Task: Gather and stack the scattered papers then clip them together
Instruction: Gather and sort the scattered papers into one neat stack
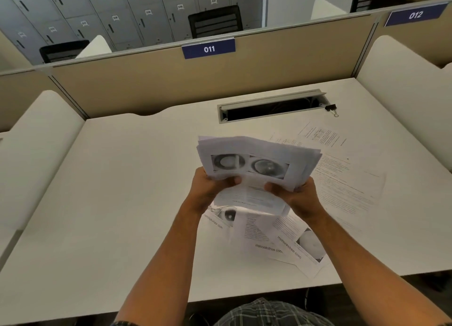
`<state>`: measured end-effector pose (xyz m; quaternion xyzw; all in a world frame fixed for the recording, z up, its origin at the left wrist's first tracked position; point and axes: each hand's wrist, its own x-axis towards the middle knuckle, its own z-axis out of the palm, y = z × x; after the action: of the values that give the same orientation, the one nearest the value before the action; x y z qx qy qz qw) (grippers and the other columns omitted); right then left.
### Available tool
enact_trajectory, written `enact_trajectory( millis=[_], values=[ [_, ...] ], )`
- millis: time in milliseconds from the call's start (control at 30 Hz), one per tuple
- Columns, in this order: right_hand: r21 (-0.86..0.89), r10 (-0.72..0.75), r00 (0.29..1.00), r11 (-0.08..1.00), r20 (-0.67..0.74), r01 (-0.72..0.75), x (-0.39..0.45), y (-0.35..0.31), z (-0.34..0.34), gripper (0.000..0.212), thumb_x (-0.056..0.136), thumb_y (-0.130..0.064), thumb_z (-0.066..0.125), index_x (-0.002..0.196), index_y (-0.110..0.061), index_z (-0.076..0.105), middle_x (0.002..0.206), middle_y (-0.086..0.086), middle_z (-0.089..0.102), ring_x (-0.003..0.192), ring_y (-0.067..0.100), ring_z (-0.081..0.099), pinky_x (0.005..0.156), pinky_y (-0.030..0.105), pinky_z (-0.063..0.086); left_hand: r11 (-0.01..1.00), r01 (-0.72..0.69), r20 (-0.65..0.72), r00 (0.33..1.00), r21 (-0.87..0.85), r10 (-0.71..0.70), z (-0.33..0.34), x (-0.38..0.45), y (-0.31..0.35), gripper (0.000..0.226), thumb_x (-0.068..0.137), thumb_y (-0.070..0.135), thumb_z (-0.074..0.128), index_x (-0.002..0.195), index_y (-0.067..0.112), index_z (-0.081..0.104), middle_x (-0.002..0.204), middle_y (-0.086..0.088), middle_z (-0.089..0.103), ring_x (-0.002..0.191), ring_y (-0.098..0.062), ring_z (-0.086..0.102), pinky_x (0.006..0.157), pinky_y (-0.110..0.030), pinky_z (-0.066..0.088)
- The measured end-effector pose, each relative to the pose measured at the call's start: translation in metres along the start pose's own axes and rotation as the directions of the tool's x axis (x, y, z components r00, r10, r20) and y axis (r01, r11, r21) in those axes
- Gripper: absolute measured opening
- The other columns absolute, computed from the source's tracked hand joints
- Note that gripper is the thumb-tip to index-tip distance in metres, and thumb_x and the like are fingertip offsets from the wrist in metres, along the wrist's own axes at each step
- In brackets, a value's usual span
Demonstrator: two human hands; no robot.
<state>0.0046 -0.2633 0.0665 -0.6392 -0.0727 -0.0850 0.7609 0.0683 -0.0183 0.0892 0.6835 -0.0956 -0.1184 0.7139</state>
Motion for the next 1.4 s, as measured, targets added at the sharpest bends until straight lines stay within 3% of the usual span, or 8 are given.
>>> enact_trajectory(
  millis=[100, 233, 433, 567, 733, 967, 1167, 1400],
  values=[
    [-0.123, 0.169, 0.984, 0.977, -0.063, -0.176, -0.008, 0.021, -0.01, 0.035, 0.064, -0.051, 0.091, 0.097, -0.042, 0.081, 0.103, -0.005, 0.08, 0.101, 0.021, 0.076, 0.075, 0.031, 0.064, 0.991, 0.102, -0.003, 0.995, 0.087, -0.102, 0.0, -0.009, -0.023, 0.04, 0.072, 0.011, 0.092, 0.11, 0.014, 0.078, 0.109, -0.007, 0.079, 0.104, -0.027, 0.075, 0.081, -0.039, 0.064],
    [-0.219, 0.298, 0.949, 0.924, -0.099, -0.313, -0.017, 0.044, -0.018, 0.022, 0.074, -0.042, 0.09, 0.093, -0.048, 0.081, 0.1, -0.013, 0.08, 0.098, 0.011, 0.076, 0.075, 0.022, 0.062, 0.958, 0.216, -0.143, 0.971, 0.188, -0.191, 0.003, -0.013, -0.051, 0.019, 0.082, 0.017, 0.086, 0.099, 0.014, 0.081, 0.096, -0.002, 0.081, 0.094, -0.023, 0.077, 0.08, -0.036, 0.065],
    [-0.588, 0.225, 0.954, 0.752, -0.196, -0.299, -0.001, 0.041, -0.031, 0.026, 0.091, -0.03, 0.078, 0.116, -0.035, 0.071, 0.099, -0.021, 0.074, 0.087, 0.002, 0.071, 0.074, 0.018, 0.056, 0.975, 0.179, -0.312, 0.941, 0.131, -0.131, -0.007, -0.009, -0.058, 0.007, 0.088, 0.024, 0.081, 0.094, 0.023, 0.077, 0.088, 0.01, 0.081, 0.081, -0.012, 0.078, 0.066, -0.022, 0.062],
    [-0.787, 0.193, 0.886, 0.407, -0.421, -0.463, -0.003, 0.042, -0.05, 0.043, 0.091, -0.027, 0.075, 0.133, -0.025, 0.064, 0.128, -0.003, 0.068, 0.108, 0.019, 0.067, 0.087, 0.034, 0.053, 0.97, 0.226, -0.435, 0.885, 0.085, -0.167, -0.018, -0.012, -0.069, 0.006, 0.09, 0.018, 0.078, 0.09, 0.023, 0.076, 0.083, 0.008, 0.081, 0.075, -0.013, 0.078, 0.063, -0.022, 0.061],
    [-0.9, 0.426, 0.812, -0.01, -0.398, -0.435, -0.004, 0.041, -0.058, 0.101, 0.075, -0.07, 0.075, 0.156, -0.025, 0.034, 0.157, 0.002, 0.042, 0.138, 0.028, 0.046, 0.104, 0.045, 0.043, 0.961, 0.278, -0.48, 0.844, 0.013, -0.238, -0.02, -0.018, -0.085, 0.011, 0.09, 0.015, 0.077, 0.09, 0.026, 0.074, 0.085, 0.009, 0.08, 0.075, -0.013, 0.078, 0.061, -0.023, 0.06],
    [-0.948, 0.472, 0.823, -0.127, -0.317, -0.292, -0.002, 0.046, -0.063, 0.1, 0.065, -0.081, 0.07, 0.146, -0.029, 0.043, 0.142, 0.0, 0.053, 0.128, 0.024, 0.051, 0.087, 0.039, 0.045, 0.946, 0.324, -0.486, 0.823, -0.022, -0.293, -0.022, -0.019, -0.094, 0.016, 0.091, 0.016, 0.077, 0.106, 0.017, 0.073, 0.098, 0.001, 0.078, 0.085, -0.02, 0.076, 0.067, -0.027, 0.061],
    [-0.968, 0.627, 0.748, -0.238, -0.217, -0.082, -0.003, 0.049, -0.048, 0.138, 0.049, -0.087, 0.074, 0.16, -0.028, 0.016, 0.155, 0.015, 0.039, 0.125, 0.032, 0.056, 0.089, 0.04, 0.05, 0.943, 0.331, -0.482, 0.823, -0.026, -0.302, -0.021, -0.021, -0.096, 0.014, 0.09, 0.018, 0.078, 0.102, 0.021, 0.073, 0.095, 0.005, 0.077, 0.08, -0.015, 0.076, 0.062, -0.023, 0.06],
    [-0.972, 0.521, 0.838, -0.233, -0.163, -0.044, -0.003, 0.052, -0.052, 0.104, 0.073, -0.068, 0.062, 0.158, -0.025, 0.023, 0.124, 0.007, 0.059, 0.095, 0.023, 0.066, 0.061, 0.029, 0.039, 0.943, 0.33, -0.463, 0.83, -0.039, -0.31, -0.019, -0.023, -0.093, 0.013, 0.089, 0.018, 0.08, 0.094, 0.028, 0.072, 0.087, 0.014, 0.077, 0.068, -0.007, 0.076, 0.054, -0.016, 0.057]
  ],
)
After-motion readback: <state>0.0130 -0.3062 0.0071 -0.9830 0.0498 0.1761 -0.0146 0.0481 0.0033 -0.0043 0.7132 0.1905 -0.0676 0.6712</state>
